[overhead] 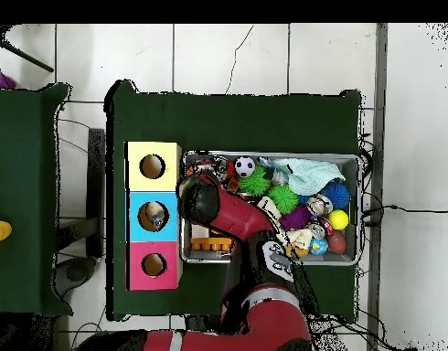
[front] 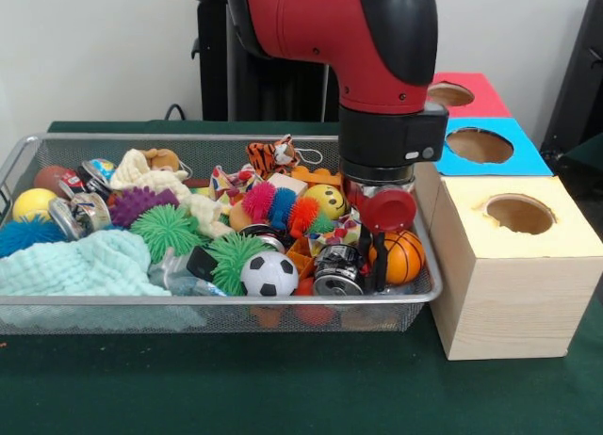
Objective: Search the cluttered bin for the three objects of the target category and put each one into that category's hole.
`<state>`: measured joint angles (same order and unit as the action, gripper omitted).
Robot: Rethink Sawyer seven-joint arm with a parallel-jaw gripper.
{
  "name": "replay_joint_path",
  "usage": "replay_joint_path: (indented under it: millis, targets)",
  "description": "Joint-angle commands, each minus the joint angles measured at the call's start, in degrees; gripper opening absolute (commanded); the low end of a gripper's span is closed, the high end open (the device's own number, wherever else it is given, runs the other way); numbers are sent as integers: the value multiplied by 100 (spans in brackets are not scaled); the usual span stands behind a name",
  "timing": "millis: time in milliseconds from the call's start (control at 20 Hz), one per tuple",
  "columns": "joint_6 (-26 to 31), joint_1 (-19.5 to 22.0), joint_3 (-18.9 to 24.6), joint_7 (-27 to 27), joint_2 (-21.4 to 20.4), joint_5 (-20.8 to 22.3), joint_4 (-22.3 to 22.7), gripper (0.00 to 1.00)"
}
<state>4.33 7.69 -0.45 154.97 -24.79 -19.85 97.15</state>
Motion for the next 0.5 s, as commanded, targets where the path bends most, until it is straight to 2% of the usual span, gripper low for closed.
replay_joint_path:
  millis: [50, 150, 300, 500]
  targets:
    - [74, 74, 748, 704, -27, -191, 56, 100]
    - [199, 48, 720, 717, -172, -217, 144, 100]
    - [680, -26, 628, 718, -486, -291, 275, 100]
    - [1365, -436, 90, 900, -759, -410, 182, 100]
